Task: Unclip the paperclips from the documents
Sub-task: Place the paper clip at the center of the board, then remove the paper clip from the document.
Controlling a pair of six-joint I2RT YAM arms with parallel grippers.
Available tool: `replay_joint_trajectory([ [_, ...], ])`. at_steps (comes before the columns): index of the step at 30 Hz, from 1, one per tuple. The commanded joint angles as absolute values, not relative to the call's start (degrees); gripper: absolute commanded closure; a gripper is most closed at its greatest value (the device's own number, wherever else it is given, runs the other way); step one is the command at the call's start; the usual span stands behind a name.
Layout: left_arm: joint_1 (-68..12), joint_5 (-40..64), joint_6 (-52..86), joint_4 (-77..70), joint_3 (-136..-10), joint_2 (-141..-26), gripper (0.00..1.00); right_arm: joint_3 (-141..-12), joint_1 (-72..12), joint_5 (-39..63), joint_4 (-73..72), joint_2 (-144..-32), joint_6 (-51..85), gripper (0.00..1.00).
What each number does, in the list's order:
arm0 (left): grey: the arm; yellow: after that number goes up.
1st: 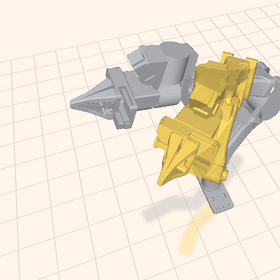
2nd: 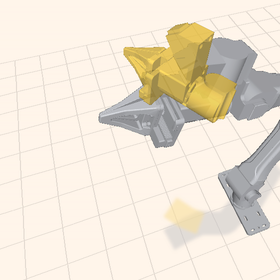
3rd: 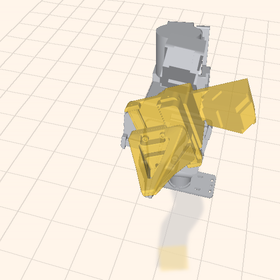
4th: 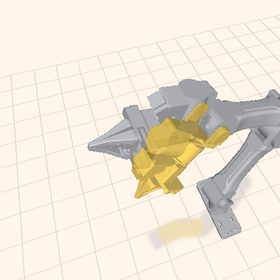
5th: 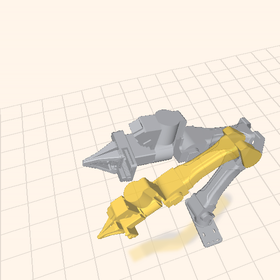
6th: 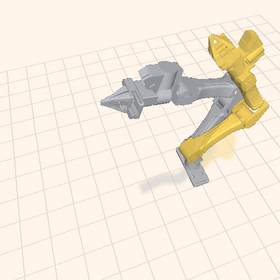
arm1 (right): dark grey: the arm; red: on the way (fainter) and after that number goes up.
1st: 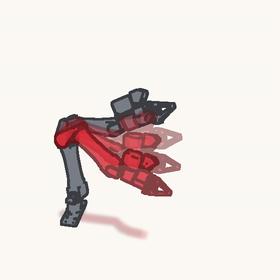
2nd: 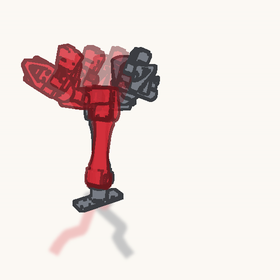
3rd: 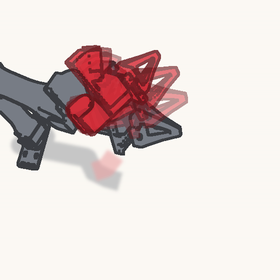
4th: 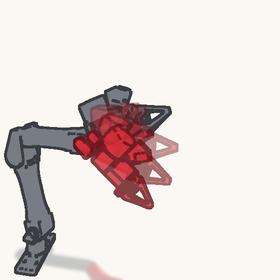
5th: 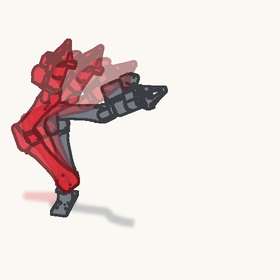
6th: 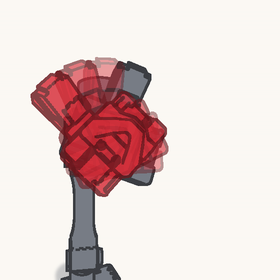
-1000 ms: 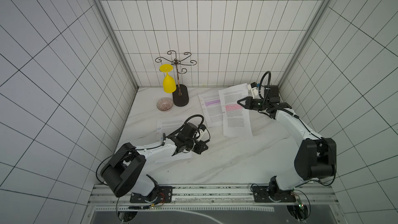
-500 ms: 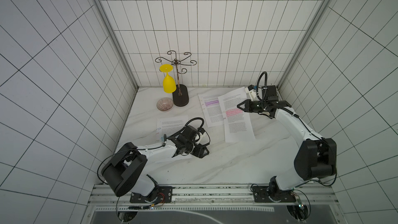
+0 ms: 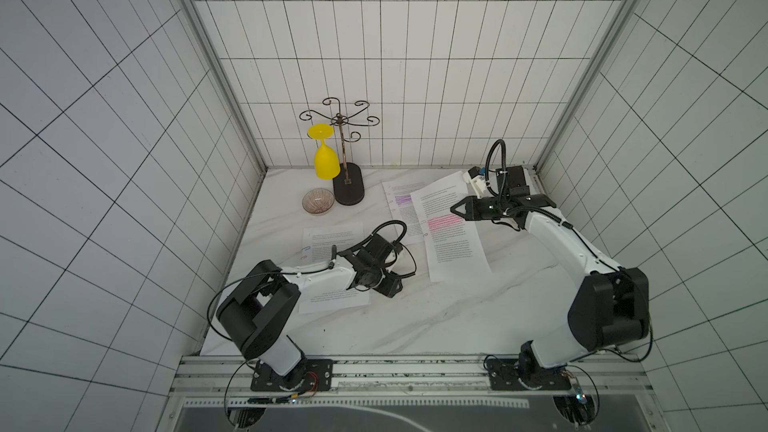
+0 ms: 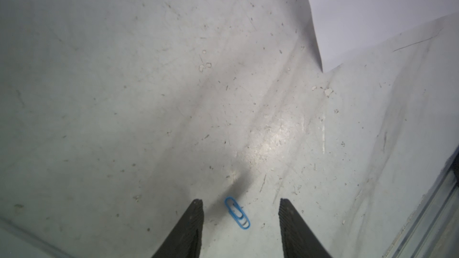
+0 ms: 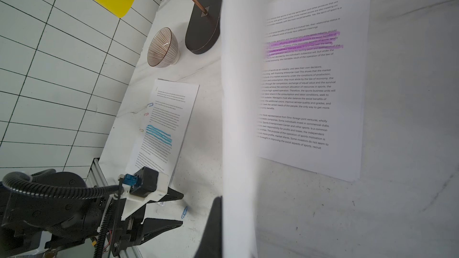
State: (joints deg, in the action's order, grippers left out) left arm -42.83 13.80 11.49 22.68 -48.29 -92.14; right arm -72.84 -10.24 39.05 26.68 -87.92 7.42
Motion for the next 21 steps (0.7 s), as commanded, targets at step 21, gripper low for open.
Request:
replay_joint_trajectory([
  [21,-26.46,31.53,24.37,-11.79,-49.86,-78.77,0.33,-70.53,-12.17,53.60,22.38,-76.20,1.74,1.00],
])
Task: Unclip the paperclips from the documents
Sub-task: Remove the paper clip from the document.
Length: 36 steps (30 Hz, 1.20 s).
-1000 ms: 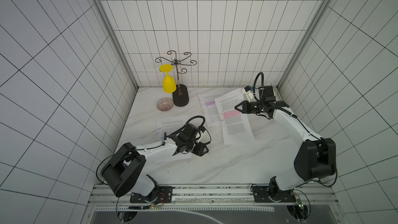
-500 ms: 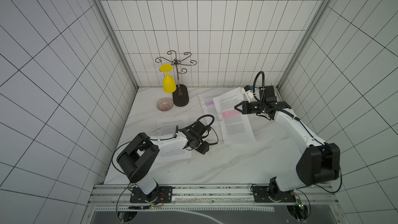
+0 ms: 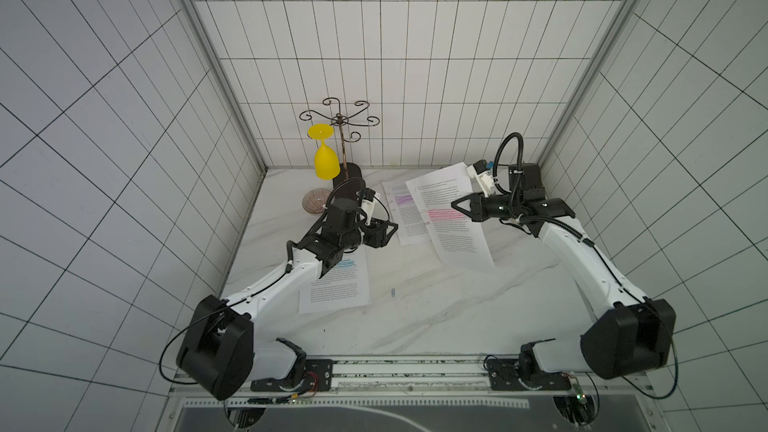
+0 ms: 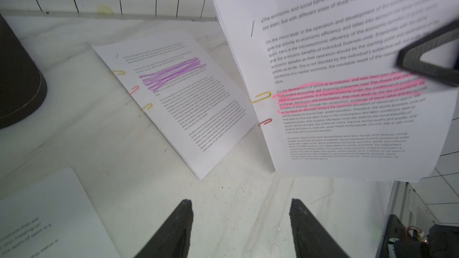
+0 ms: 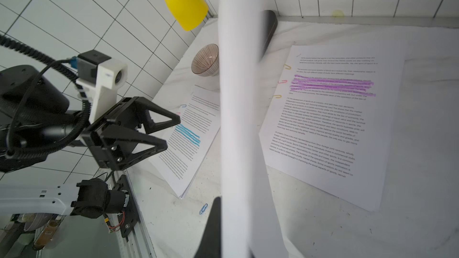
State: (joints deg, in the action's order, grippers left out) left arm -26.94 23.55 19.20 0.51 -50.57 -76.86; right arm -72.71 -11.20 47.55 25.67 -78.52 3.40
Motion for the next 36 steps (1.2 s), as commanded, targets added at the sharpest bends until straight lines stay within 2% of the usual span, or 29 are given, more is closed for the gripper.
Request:
replay_joint_trajectory([
  [1,-26.40,33.86,24.80,-14.52,-50.33,-79.62,0.31,-70.16,-12.45,54.49,21.68,-75.48,1.84,1.00],
  [3,-26.43,37.97,26.34,-18.93,-51.25,-81.29,0.30,-69.58,-12.91,56.43,20.79,-74.39,1.84,1.00],
  [5,-26.37,41.34,28.40,-23.66,-51.80,-82.77,0.23,-69.20,-13.26,58.26,20.24,-73.44,2.15,1.00],
  [8,-26.42,44.19,29.57,-27.98,-52.20,-84.04,0.19,-68.88,-13.53,60.80,19.91,-72.40,2.20,1.00],
  [14,-26.37,48.50,32.66,-33.84,-52.78,-85.71,0.17,-67.05,-13.71,64.66,16.66,-70.97,3.22,1.00],
  [16,-26.32,50.73,35.89,-37.31,-52.39,-86.53,0.21,-66.71,-13.70,64.46,15.83,-70.84,3.51,1.00],
  [19,-26.37,52.45,39.48,-41.09,-51.03,-86.92,0.36,-67.09,-13.71,64.22,15.13,-70.92,3.85,1.00],
  [23,-26.36,52.88,40.09,-42.17,-48.90,-86.49,0.64,-67.42,-13.71,63.74,13.39,-70.84,5.11,1.00],
  [28,-25.86,52.53,38.21,-39.13,-47.79,-85.37,0.65,-67.68,-13.54,62.78,12.76,-70.66,5.27,1.00],
  [31,-24.90,51.39,37.31,-37.41,-47.14,-84.39,0.79,-67.68,-13.37,62.32,12.75,-70.41,5.28,1.00],
  [36,-23.14,50.30,36.01,-35.41,-46.50,-82.58,0.78,-67.00,-12.93,62.09,12.72,-70.22,5.36,1.00],
])
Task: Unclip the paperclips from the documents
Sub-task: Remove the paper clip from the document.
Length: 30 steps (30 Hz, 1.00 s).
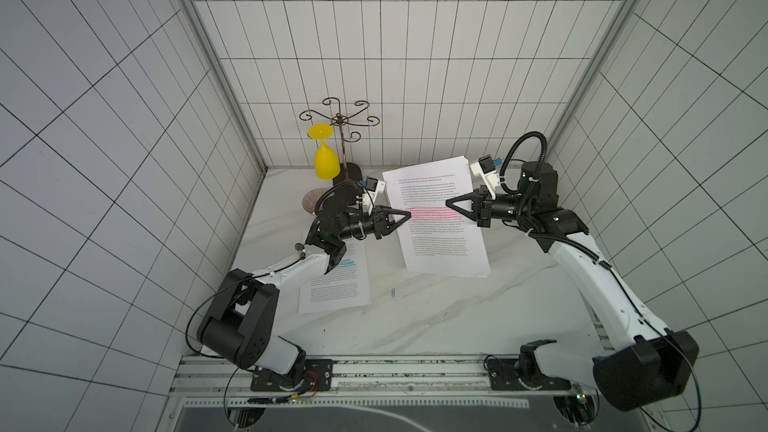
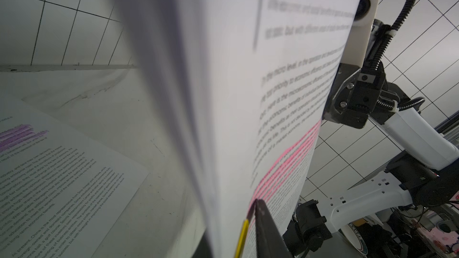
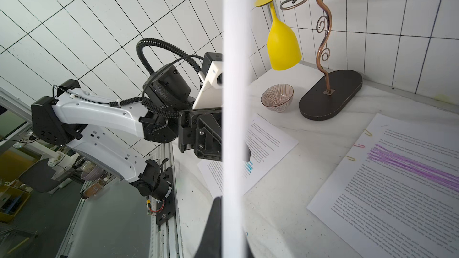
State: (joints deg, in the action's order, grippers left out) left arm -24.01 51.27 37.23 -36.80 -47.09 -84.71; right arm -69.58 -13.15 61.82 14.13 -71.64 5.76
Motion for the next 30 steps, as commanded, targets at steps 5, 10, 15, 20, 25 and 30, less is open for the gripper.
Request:
replay_joint_trajectory([
  [5,-22.41,49.38,35.16,-34.25,-46.39,-81.73,0.82,-66.56,-12.90,62.48,12.68,-70.14,5.45,1.00],
  [10,-22.41,49.43,35.35,-33.34,-46.41,-82.13,1.00,-65.92,-12.88,62.41,12.66,-69.89,5.62,1.00],
  [15,-22.25,48.43,34.68,-31.35,-45.99,-81.85,1.00,-65.02,-12.37,61.12,12.67,-69.48,5.71,1.00],
  [20,-20.65,45.13,32.88,-25.33,-45.73,-81.31,1.00,-63.14,-8.37,59.97,12.74,-69.10,6.11,1.00],
  [25,-19.47,40.92,27.22,-14.27,-46.08,-80.11,1.00,-61.35,-4.65,56.67,13.42,-68.12,5.81,1.00],
  [30,-19.23,38.05,26.00,-9.52,-44.12,-79.38,1.00,-59.57,-3.73,53.39,13.55,-67.34,6.15,1.00],
])
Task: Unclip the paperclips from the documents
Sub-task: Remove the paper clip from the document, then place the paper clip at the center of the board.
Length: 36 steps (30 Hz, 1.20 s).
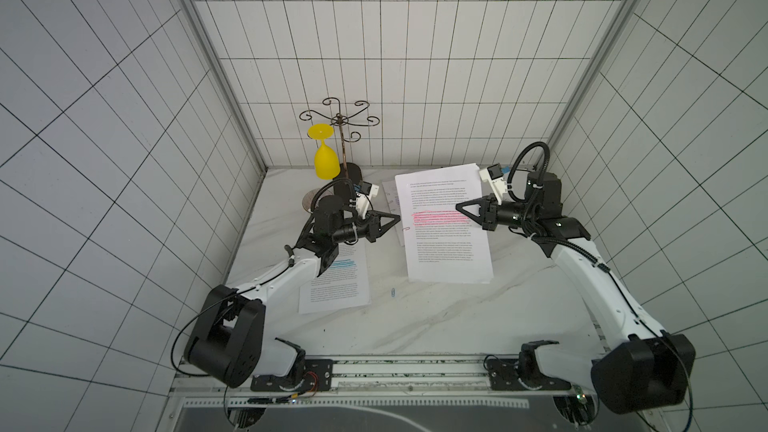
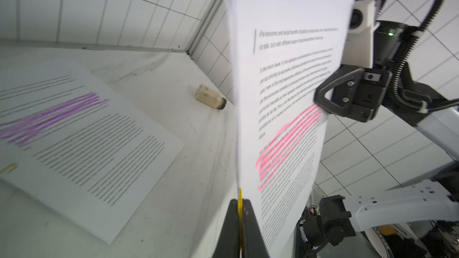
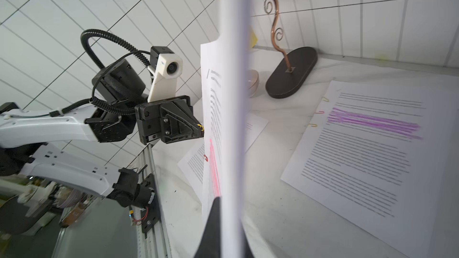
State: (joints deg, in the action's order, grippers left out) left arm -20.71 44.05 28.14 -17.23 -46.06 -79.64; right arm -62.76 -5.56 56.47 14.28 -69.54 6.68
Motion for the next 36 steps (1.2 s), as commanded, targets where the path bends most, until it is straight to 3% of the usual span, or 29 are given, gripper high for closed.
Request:
replay_joint_trajectory([
  [1,-19.16,37.89,26.05,-9.49,-43.62,-79.29,1.00,-59.32,-3.62,52.99,13.54,-67.24,6.14,1.00],
  [7,-21.35,36.18,21.17,0.76,-42.68,-78.55,1.00,-59.08,-3.35,51.62,14.35,-67.27,5.80,1.00],
  [13,-30.62,29.65,15.91,17.56,-38.76,-76.81,1.00,-60.27,-3.40,50.58,16.96,-68.32,4.31,1.00],
  [23,-39.39,23.89,19.07,19.99,-28.75,-72.33,0.98,-59.27,-3.47,49.58,17.31,-68.47,4.57,1.00],
  [25,-39.70,23.69,19.36,19.55,-28.80,-73.23,0.90,-59.02,-3.59,49.50,17.26,-68.51,4.65,1.00],
  [27,-39.89,23.60,19.99,19.24,-29.01,-74.10,0.73,-58.89,-3.69,49.42,17.36,-68.50,4.66,1.00],
  [29,-40.31,23.69,20.43,18.99,-29.27,-74.31,0.63,-58.97,-3.86,49.41,17.36,-68.48,4.66,1.00],
  [36,-41.05,19.45,21.32,23.47,-30.32,-72.14,0.36,-59.58,-4.18,49.44,17.41,-68.74,4.40,1.00],
])
